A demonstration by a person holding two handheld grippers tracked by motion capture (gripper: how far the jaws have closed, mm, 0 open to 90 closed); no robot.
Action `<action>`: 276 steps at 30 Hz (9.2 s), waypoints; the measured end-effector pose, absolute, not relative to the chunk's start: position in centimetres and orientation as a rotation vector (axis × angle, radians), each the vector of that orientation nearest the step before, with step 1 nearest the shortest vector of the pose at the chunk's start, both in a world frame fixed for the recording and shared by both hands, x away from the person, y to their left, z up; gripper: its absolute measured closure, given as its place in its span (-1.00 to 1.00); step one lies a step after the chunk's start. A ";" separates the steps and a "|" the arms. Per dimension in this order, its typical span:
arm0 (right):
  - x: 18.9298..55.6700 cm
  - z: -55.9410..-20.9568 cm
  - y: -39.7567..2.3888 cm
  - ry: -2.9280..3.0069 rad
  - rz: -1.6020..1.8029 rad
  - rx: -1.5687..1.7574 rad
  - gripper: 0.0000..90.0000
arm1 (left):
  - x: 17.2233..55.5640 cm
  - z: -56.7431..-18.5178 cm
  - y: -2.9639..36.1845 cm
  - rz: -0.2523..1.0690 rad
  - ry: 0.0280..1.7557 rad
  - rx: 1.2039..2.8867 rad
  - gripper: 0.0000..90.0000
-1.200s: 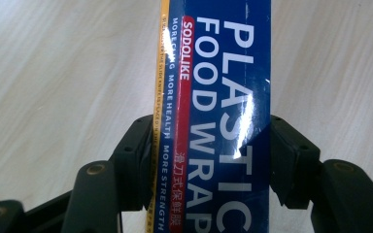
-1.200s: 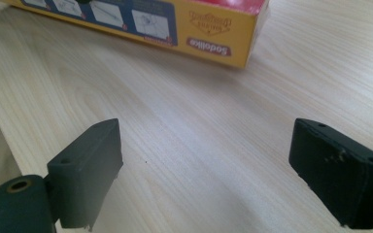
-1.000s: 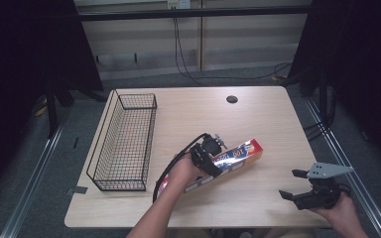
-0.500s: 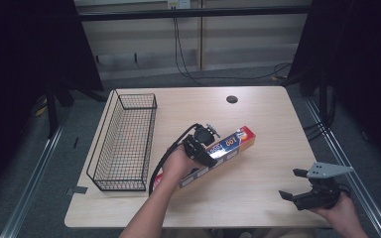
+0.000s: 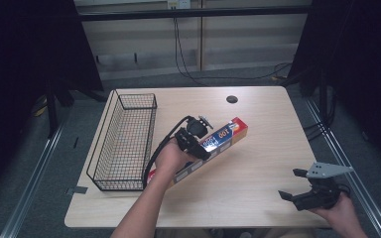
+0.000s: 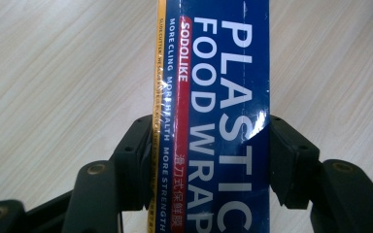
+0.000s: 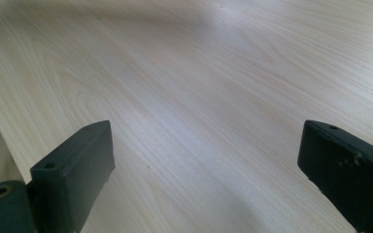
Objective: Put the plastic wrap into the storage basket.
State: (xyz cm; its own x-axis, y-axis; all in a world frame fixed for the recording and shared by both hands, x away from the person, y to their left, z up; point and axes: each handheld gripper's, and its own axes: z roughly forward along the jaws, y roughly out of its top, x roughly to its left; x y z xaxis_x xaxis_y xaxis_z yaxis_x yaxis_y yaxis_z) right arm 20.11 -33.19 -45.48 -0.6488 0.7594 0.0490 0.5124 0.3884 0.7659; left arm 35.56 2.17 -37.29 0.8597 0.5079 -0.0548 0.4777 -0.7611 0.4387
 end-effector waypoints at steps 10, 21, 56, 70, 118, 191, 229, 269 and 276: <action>20.1 -45.4 -33.3 2.339 1.129 1.108 -0.87 | 36.1 -36.2 3.5 0.111 0.798 2.567 -0.04; 20.2 -45.6 -33.1 2.343 1.132 1.106 -0.88 | 36.6 -35.4 4.3 0.122 0.860 2.560 -0.04; 20.3 -45.6 -33.2 2.345 1.123 1.116 -0.95 | 37.9 -32.8 7.5 0.155 1.055 2.474 -0.04; 20.3 -45.6 -33.2 2.345 1.122 1.114 -0.95 | 38.3 -32.2 9.1 0.183 1.104 2.464 -0.04; 20.3 -45.6 -33.1 2.343 1.128 1.116 -0.94 | 39.0 -32.3 16.3 0.256 1.407 2.337 -0.04; 20.2 -45.7 -33.0 2.349 1.144 1.114 -0.94 | 39.1 -35.4 20.3 0.320 1.779 2.130 -0.05; 20.3 -45.8 -32.9 2.358 1.139 1.108 -0.94 | 40.0 -37.3 21.4 0.305 1.930 2.049 -0.06; 20.3 -45.8 -32.8 2.368 1.138 1.107 -0.94 | 40.5 -38.5 21.4 0.276 1.978 2.071 -0.07; 20.3 -45.8 -32.8 2.373 1.134 1.097 -0.94 | 40.6 -38.6 21.5 0.269 1.991 2.065 -0.07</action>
